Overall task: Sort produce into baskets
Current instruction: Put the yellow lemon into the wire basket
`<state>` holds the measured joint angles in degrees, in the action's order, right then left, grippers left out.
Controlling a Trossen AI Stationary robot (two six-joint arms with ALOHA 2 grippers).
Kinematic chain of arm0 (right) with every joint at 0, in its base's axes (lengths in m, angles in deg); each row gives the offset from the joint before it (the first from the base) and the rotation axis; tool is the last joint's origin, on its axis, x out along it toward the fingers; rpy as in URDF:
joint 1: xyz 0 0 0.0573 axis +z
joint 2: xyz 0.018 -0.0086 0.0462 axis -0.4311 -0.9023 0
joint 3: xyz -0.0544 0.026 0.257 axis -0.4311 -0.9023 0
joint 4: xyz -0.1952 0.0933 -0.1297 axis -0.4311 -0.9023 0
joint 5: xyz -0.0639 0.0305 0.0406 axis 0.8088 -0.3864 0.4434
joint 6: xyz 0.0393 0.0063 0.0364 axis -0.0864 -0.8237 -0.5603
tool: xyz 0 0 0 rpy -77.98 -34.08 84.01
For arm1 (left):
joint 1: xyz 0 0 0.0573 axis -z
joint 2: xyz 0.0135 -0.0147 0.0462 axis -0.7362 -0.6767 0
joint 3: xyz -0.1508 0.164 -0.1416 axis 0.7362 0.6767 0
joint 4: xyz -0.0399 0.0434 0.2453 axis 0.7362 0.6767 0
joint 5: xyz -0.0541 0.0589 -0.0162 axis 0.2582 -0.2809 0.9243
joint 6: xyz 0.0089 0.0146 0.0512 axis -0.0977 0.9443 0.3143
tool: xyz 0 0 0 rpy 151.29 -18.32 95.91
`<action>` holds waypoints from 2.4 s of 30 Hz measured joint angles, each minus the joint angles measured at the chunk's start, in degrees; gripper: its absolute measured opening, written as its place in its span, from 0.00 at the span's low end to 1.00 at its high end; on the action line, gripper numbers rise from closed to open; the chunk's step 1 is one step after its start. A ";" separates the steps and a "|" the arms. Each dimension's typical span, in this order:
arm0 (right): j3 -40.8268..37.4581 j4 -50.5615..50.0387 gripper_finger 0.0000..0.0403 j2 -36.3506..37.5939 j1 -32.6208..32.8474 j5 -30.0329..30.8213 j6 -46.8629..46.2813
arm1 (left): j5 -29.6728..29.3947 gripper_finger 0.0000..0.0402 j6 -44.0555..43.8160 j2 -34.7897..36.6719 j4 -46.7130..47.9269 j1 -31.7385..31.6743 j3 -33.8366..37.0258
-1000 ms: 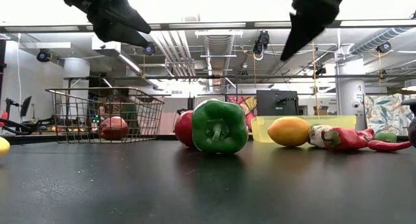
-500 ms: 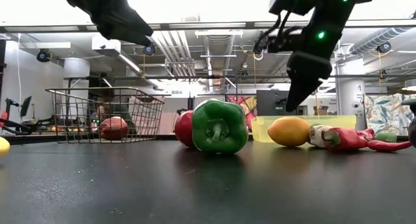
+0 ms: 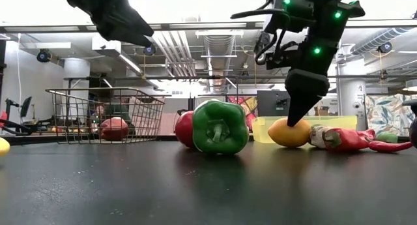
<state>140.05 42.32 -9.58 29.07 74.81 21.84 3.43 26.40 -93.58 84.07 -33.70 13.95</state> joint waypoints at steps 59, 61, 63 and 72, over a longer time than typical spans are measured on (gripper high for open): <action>-1.01 69.54 0.56 -2.05 6.97 -4.46 42.99 | 12.74 0.71 10.91 -3.21 -30.41 -1.29 5.70; -0.65 71.65 0.56 -3.12 6.97 -4.46 44.36 | 14.54 0.71 10.90 -3.23 -31.66 -1.36 6.00; -0.16 72.16 0.56 -3.77 6.97 -4.46 45.39 | 15.40 0.71 10.92 -3.35 -33.50 -1.36 6.32; 1.87 72.01 0.56 -4.48 6.97 -4.50 47.50 | 15.52 0.70 12.57 -8.19 -40.32 -1.95 6.68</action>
<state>141.92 114.33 -14.06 36.04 70.31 69.34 18.95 38.97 -101.78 43.75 -35.65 20.63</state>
